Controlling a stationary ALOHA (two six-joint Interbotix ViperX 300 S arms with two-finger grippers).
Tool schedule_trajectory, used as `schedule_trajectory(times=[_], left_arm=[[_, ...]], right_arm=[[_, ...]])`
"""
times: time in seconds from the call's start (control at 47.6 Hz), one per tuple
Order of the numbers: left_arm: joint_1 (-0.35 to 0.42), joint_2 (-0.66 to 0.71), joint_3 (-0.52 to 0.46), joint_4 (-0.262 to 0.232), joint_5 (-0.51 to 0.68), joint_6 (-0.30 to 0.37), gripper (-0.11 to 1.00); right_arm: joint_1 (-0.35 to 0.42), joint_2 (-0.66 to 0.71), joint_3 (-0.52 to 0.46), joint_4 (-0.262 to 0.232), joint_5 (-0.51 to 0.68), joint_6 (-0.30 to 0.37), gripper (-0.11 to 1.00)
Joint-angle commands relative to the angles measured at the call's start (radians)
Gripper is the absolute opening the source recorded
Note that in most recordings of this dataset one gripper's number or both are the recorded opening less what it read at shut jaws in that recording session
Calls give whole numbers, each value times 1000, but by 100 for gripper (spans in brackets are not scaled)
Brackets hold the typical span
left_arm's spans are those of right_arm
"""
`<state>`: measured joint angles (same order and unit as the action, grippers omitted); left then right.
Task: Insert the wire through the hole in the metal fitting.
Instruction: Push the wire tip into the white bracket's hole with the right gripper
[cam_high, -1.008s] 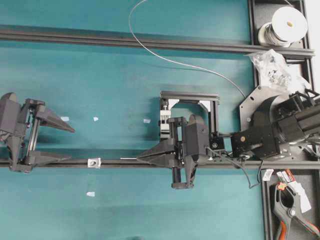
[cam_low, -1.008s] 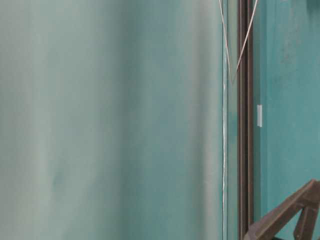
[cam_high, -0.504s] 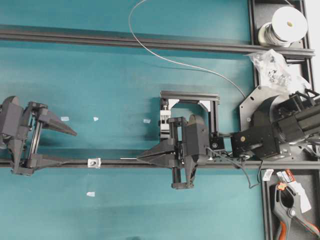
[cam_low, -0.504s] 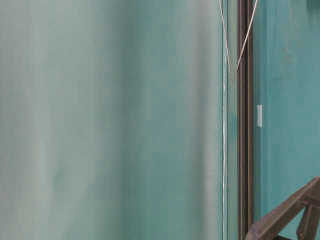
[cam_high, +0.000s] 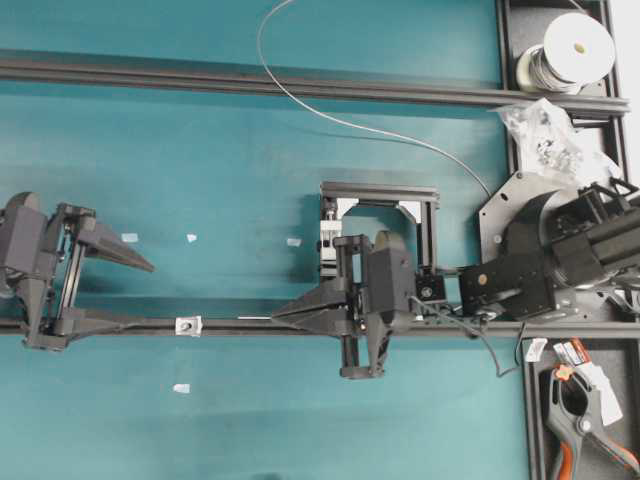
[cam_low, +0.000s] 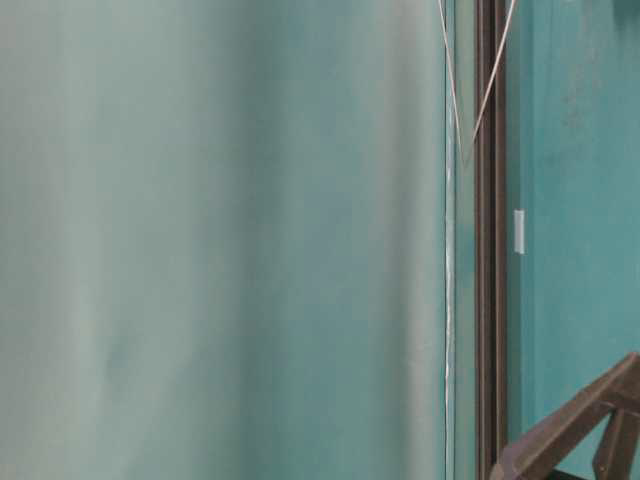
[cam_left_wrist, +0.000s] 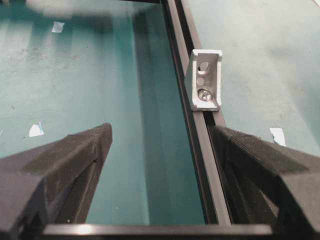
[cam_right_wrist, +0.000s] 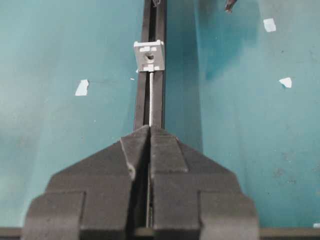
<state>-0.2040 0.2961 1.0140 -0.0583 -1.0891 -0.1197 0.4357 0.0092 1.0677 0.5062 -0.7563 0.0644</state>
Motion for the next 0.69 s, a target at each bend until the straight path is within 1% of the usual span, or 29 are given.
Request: schedule_trajectory(times=[0.0, 0.672], left_arm=[[-3, -20, -12, -2, -5, 2, 81], [-3, -20, -12, -2, 2, 3, 81]], right_arm=[[5, 5, -26, 2, -9, 0, -1], [5, 49, -72, 0, -3, -5, -1]])
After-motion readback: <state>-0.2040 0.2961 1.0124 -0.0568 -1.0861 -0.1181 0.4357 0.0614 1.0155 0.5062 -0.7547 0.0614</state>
